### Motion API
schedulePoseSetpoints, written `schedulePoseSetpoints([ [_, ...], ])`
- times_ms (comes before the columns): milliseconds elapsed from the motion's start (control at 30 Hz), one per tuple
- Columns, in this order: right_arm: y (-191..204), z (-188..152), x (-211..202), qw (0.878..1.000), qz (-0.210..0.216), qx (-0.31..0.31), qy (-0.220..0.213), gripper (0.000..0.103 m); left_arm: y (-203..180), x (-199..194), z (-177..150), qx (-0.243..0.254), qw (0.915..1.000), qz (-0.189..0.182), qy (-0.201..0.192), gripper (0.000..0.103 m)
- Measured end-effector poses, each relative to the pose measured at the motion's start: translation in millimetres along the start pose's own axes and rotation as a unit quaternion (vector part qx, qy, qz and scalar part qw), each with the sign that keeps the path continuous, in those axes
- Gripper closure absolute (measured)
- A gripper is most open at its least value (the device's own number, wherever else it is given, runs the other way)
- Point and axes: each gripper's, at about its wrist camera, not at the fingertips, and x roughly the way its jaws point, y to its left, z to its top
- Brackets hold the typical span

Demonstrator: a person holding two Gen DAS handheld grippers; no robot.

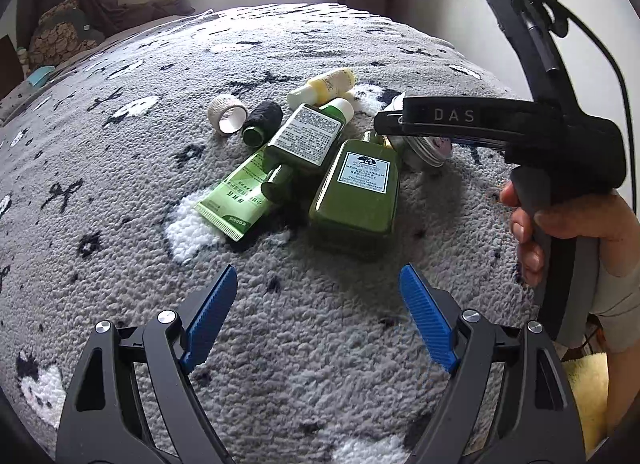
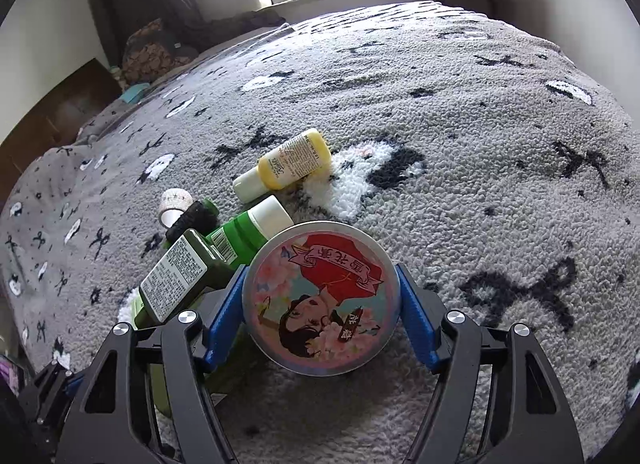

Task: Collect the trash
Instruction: 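Grasp the round pink tin with the right tool while the left grasps the green Origins bottle, then carry the tin and green bottle down below the bed edge toward the bin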

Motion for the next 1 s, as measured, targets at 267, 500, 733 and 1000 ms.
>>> schedulePoseSetpoints([
  [267,-27,5,-38,0.997,-0.057,-0.023,-0.037,0.032,-21,27,14,0.003,0.9998,-0.021,0.005,0.025],
  [500,-56,2,-59,0.994,-0.094,-0.034,-0.048,0.032,-48,49,33,0.012,0.9995,-0.028,0.012,0.026],
  [733,-65,-5,-78,0.992,-0.100,-0.044,-0.056,0.032,-45,62,48,-0.021,0.9994,-0.019,0.019,0.055],
  [1000,-47,-29,-104,0.991,-0.091,-0.077,-0.065,0.032,-39,37,23,-0.023,0.9994,-0.021,0.012,0.056],
])
